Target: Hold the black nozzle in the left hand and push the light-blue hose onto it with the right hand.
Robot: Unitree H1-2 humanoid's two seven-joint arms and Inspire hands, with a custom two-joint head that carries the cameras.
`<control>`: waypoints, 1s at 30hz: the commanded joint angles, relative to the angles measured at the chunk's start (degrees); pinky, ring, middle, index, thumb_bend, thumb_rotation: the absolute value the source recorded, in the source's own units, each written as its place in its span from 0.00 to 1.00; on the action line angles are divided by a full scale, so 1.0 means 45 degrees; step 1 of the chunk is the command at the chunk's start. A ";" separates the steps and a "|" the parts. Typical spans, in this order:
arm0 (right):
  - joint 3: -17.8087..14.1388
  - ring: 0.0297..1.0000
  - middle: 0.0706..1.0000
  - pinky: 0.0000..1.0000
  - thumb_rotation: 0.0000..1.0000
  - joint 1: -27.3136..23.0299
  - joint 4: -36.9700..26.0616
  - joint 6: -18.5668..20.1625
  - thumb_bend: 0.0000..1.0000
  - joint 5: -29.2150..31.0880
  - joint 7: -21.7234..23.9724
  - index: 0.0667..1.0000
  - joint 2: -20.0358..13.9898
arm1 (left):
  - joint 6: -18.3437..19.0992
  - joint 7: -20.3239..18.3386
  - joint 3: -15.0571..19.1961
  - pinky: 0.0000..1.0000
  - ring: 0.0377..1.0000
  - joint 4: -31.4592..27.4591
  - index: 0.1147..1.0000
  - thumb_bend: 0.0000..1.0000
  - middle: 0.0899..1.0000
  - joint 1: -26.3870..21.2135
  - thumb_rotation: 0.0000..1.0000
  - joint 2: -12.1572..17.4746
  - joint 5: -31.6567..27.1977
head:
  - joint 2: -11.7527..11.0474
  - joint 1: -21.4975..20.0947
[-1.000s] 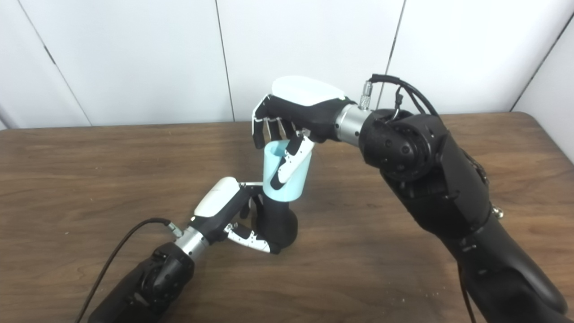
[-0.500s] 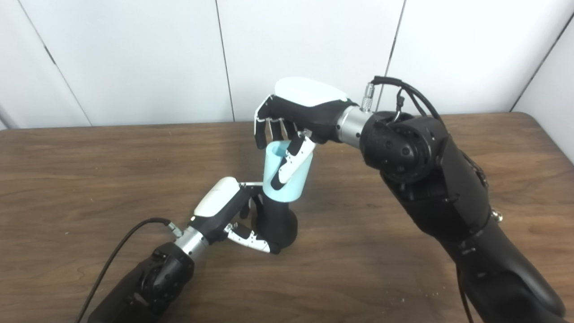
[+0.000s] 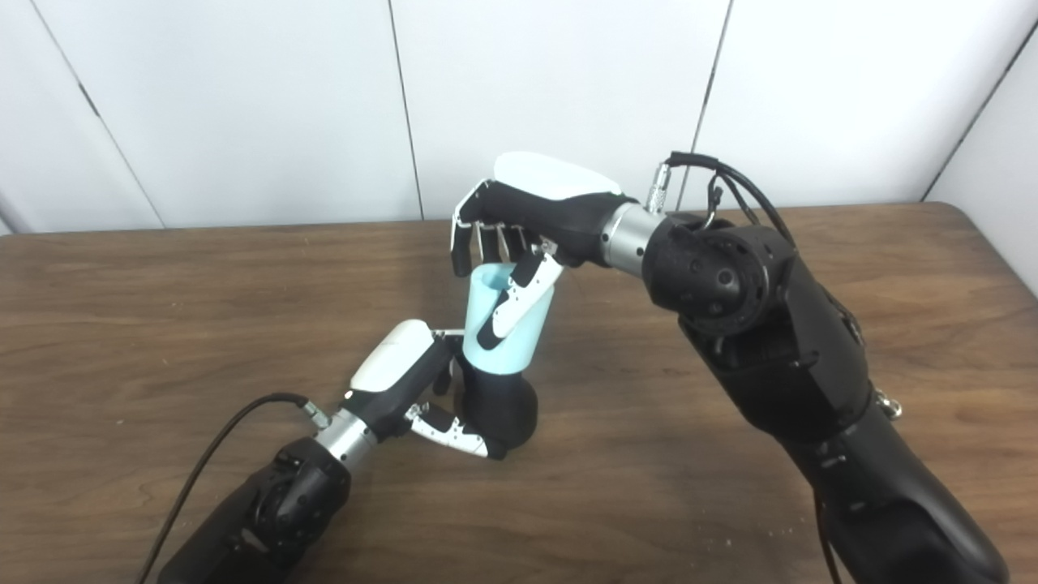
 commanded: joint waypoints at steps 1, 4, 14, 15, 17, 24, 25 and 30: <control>-0.0281 0.24 0.29 0.18 0.12 -0.0227 -0.0111 -0.0130 0.52 0.0234 -0.0444 0.45 0.0139 | 0.1469 -0.1340 -0.0352 0.41 0.36 0.0861 0.42 0.52 0.38 0.0794 0.08 0.0578 0.1057 | 0.0022 0.0030; -0.0388 0.23 0.28 0.18 0.12 -0.0121 -0.0133 -0.0186 0.52 0.0301 -0.0788 0.45 0.0247 | 0.1457 -0.1340 -0.0352 0.41 0.36 0.0898 0.42 0.52 0.38 0.0778 0.08 0.0568 0.1048 | 0.0022 0.0030; -0.0036 0.24 0.28 0.19 0.12 0.0148 -0.0173 -0.0653 0.52 -0.0164 -0.1251 0.45 0.0147 | 0.1447 -0.1384 -0.0344 0.41 0.36 0.0914 0.42 0.52 0.38 0.0757 0.08 0.0550 0.1006 | 0.0035 0.0054; 0.0048 0.25 0.28 0.20 0.12 0.0127 -0.0246 -0.0711 0.52 -0.0257 -0.1189 0.45 0.0086 | 0.1461 -0.1398 -0.0342 0.41 0.36 0.0905 0.42 0.52 0.38 0.0755 0.08 0.0545 0.1003 | 0.0035 0.0054; 0.0209 0.26 0.30 0.22 0.12 0.0097 -0.0442 -0.0844 0.52 -0.0458 -0.1060 0.45 -0.0027 | 0.1447 -0.1396 -0.0346 0.41 0.36 0.0915 0.42 0.52 0.38 0.0752 0.08 0.0540 0.1004 | 0.0035 0.0054; 0.1202 0.28 0.36 0.21 0.00 0.0114 -0.1011 -0.3082 0.52 -0.2272 -0.1331 0.48 -0.0707 | 0.1359 -0.1340 -0.0358 0.40 0.35 0.1005 0.42 0.52 0.37 0.0735 0.08 0.0535 0.0997 | 0.0037 0.0060; 0.1273 0.28 0.37 0.21 0.00 0.0138 -0.1024 -0.3475 0.52 -0.2539 -0.1400 0.48 -0.0768 | 0.1370 -0.1348 -0.0355 0.40 0.35 0.1001 0.42 0.52 0.37 0.0731 0.08 0.0530 0.0992 | 0.0037 0.0060; 0.1187 0.34 0.42 0.26 0.00 0.0324 -0.1223 -0.4178 0.53 -0.3222 -0.1191 0.46 -0.0737 | 0.1391 -0.1359 -0.0349 0.40 0.35 0.0986 0.42 0.52 0.37 0.0729 0.08 0.0520 0.0977 | 0.0027 0.0051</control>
